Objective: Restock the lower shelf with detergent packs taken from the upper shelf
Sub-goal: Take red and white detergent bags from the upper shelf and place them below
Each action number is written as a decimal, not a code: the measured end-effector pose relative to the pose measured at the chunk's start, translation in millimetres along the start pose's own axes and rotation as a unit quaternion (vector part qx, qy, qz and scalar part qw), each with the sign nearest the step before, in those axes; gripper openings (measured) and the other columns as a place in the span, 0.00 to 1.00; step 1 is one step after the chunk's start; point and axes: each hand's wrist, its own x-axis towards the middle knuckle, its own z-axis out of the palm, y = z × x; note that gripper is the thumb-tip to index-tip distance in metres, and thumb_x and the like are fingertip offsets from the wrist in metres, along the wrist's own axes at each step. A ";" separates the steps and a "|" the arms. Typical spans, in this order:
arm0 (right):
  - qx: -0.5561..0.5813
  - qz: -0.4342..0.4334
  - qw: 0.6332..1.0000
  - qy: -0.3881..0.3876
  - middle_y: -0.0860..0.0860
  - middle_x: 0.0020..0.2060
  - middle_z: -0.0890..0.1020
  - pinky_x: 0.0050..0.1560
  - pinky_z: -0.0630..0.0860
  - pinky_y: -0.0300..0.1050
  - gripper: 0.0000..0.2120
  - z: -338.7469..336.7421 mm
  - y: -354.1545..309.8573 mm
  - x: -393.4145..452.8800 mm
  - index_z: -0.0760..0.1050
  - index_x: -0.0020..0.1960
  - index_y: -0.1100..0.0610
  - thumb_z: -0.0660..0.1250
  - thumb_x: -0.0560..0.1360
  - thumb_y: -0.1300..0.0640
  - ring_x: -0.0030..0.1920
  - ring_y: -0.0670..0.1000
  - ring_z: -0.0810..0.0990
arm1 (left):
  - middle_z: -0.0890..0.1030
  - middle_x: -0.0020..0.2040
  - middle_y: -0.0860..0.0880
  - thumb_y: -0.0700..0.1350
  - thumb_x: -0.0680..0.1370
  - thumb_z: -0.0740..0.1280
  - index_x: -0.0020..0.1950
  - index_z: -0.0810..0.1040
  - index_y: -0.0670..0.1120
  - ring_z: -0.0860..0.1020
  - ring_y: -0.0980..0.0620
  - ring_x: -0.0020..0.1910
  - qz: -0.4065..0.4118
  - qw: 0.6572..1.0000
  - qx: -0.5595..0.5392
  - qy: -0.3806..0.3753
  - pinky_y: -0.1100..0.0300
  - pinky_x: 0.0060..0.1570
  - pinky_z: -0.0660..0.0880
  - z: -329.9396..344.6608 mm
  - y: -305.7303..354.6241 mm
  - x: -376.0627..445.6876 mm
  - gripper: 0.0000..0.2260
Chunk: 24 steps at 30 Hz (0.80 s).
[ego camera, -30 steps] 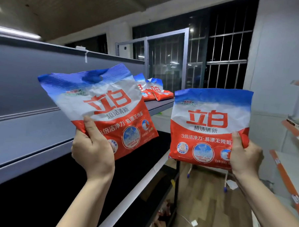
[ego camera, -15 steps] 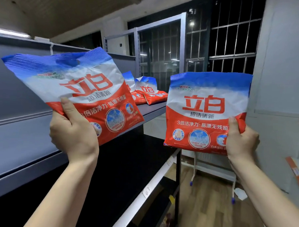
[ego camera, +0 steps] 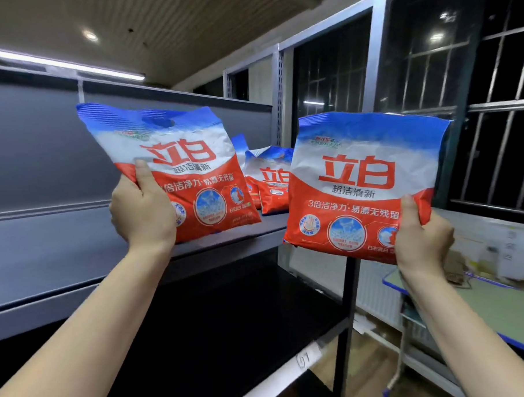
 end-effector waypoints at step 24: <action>-0.113 0.072 0.970 -0.204 0.59 0.68 0.69 0.56 0.70 0.52 0.26 251.2 30.7 95.4 0.63 0.69 0.61 0.65 0.77 0.50 0.63 0.63 0.72 | 0.58 0.77 0.54 0.79 0.66 0.47 0.73 0.64 0.57 0.52 0.51 0.77 0.171 0.775 0.519 -0.316 0.40 0.72 0.45 122.9 -74.1 30.9 0.42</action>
